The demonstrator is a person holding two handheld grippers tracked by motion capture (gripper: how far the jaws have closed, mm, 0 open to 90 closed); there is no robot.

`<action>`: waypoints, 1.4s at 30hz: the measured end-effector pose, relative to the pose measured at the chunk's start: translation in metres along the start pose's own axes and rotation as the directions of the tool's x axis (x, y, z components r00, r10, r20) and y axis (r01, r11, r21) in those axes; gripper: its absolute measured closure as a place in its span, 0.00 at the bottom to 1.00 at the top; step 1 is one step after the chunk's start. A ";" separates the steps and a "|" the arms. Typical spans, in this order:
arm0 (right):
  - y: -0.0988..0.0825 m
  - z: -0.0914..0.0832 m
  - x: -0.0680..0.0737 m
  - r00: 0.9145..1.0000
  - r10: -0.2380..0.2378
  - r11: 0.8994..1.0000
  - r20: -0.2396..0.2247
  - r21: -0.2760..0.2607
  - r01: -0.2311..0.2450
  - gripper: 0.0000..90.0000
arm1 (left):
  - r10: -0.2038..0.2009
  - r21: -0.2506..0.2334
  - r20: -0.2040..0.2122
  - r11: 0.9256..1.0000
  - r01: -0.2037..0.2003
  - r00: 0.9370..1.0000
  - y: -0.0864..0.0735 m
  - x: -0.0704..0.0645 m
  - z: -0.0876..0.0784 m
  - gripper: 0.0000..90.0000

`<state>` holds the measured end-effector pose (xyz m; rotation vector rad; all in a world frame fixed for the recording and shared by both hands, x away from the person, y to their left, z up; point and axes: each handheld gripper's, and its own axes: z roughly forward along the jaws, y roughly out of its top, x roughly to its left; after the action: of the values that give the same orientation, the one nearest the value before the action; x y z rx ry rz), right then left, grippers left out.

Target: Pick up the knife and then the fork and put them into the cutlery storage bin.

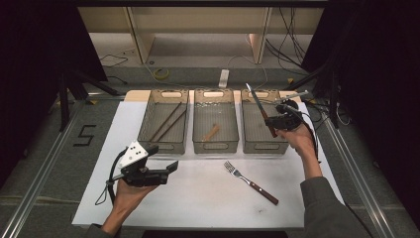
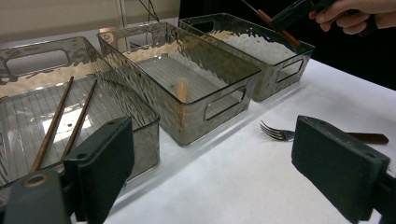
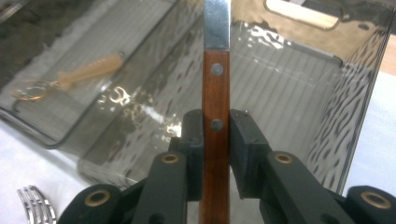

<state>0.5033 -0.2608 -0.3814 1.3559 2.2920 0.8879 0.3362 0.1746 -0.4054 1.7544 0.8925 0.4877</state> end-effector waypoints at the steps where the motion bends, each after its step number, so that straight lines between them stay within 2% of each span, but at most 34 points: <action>1: 0.000 0.002 0.000 1.000 0.001 1.000 0.005 0.008 -0.001 0.85 | 0.000 -0.001 0.000 1.000 0.000 1.000 0.000 0.000 0.000 0.14; 13: -0.003 0.021 -0.002 0.999 0.041 0.997 0.020 0.066 -0.042 0.85 | 0.000 -0.003 0.000 1.000 0.000 1.000 0.000 0.000 0.000 0.14; 19: -0.006 0.030 0.000 0.998 0.045 0.994 0.036 0.096 -0.048 0.84 | 0.000 -0.003 0.001 1.000 0.000 1.000 0.000 0.000 -0.001 0.14; 20: -0.006 0.031 0.000 0.998 0.055 0.993 0.027 0.100 -0.058 0.83 | -0.001 -0.003 0.001 1.000 0.001 1.000 0.000 0.000 -0.001 0.14; 22: -0.007 0.034 -0.001 0.997 0.076 0.991 -0.017 0.111 -0.074 0.67 | -0.002 -0.002 0.002 1.000 0.002 1.000 0.000 0.000 -0.001 0.14; 24: -0.007 0.033 -0.001 0.997 0.076 0.992 -0.017 0.105 -0.074 0.61 | 0.000 -0.001 0.001 1.000 0.000 1.000 0.000 0.001 -0.001 0.14; 26: -0.006 0.031 -0.001 0.995 0.085 0.992 -0.043 0.092 -0.081 0.56 | 0.000 -0.001 0.001 1.000 0.000 1.000 0.000 0.000 -0.001 0.14; 31: -0.004 0.022 0.002 0.997 0.057 0.996 -0.045 0.076 -0.054 0.51 | 0.000 -0.003 0.001 1.000 0.000 1.000 0.000 0.000 -0.001 0.14; 37: -0.005 0.007 0.011 0.999 -0.003 0.999 -0.053 0.052 0.006 0.43 | -0.001 -0.004 0.001 1.000 0.001 1.000 0.000 0.000 -0.001 0.14; 42: -0.006 -0.014 0.023 0.996 -0.064 0.998 -0.067 -0.008 0.064 0.39 | 0.000 -0.002 0.001 1.000 0.000 1.000 0.000 0.000 -0.001 0.14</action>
<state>0.4800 -0.2483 -0.3741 1.2608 2.3670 0.9323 0.3358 0.1752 -0.4049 1.7522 0.8913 0.4873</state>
